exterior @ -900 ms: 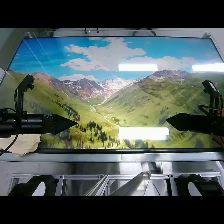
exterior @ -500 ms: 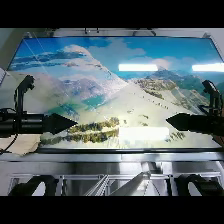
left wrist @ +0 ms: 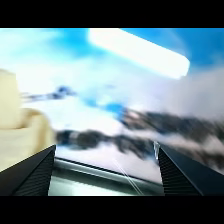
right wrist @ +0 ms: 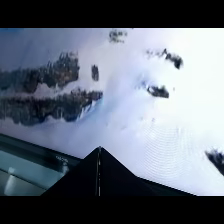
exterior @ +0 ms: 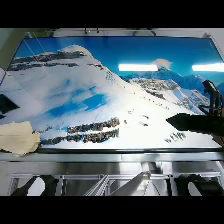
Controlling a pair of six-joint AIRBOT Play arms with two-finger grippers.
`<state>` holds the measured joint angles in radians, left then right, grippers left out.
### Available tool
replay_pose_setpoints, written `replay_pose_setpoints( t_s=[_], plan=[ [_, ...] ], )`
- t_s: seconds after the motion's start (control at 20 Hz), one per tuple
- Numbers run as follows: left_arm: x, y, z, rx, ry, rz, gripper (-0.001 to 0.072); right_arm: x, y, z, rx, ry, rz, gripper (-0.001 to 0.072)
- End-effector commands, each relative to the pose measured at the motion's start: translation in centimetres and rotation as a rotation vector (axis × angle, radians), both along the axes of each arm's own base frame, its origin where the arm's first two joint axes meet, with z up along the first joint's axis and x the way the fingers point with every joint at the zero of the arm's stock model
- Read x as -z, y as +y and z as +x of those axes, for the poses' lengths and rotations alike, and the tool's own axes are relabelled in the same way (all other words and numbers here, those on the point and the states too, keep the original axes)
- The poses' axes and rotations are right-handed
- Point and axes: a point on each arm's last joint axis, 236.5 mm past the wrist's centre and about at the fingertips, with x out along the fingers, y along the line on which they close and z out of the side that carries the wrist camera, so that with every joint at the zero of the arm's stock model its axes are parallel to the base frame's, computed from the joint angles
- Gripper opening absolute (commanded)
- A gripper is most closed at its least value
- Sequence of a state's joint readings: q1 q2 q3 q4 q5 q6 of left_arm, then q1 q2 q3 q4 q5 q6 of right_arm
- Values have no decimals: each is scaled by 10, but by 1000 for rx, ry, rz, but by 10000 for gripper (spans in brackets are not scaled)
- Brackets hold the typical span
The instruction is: Fold the shirts.
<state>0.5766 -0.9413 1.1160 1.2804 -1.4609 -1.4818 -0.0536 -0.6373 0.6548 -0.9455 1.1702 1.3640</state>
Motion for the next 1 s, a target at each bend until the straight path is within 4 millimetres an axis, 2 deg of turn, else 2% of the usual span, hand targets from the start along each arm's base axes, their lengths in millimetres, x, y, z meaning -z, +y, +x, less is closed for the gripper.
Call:
replay_pose_setpoints(
  t_s=[0.0, 0.15, 0.25, 0.35, 0.45, 0.55, 0.7, 0.75, 0.8, 0.85, 0.9, 0.95],
  plan=[
    [38, 98, -36, -340, 128, 13, 720, 0, 0, 0, 1, 0, 1, 14],
    [93, 131, -65, -430, 213, -66, 720, 0, 0, 0, 1, 1, 1, 14],
    [117, 144, -70, -448, 221, -118, 720, 0, 0, 0, 1, 1, 1, 14],
    [132, 143, -58, -442, 163, -238, 719, 0, 0, 0, 1, 0, 1, 14],
    [150, 143, -59, -442, 185, -290, 714, 0, 0, 0, 1, 0, 1, 14],
    [168, 145, -55, -445, 199, -307, 714, 0, 0, 1, 3, -4, 0, 14],
    [192, 146, -29, -408, 194, -263, 712, 0, 0, 1, 3, -3, 0, 14],
    [199, 141, -21, -383, 200, -259, 659, 0, 0, 1, 3, -3, 1, 13],
    [207, 132, -12, -351, 212, -261, 500, 0, 0, 1, 3, -3, 1, 14],
    [213, 124, -5, -323, 223, -261, 310, 0, 0, 1, 3, -3, 1, 14],
    [218, 112, 4, -285, 235, -264, 36, 0, 0, 1, 3, -3, 0, 14],
    [221, 102, 12, -252, 240, -263, 28, 0, 0, 1, 3, -3, 0, 13]
  ],
)
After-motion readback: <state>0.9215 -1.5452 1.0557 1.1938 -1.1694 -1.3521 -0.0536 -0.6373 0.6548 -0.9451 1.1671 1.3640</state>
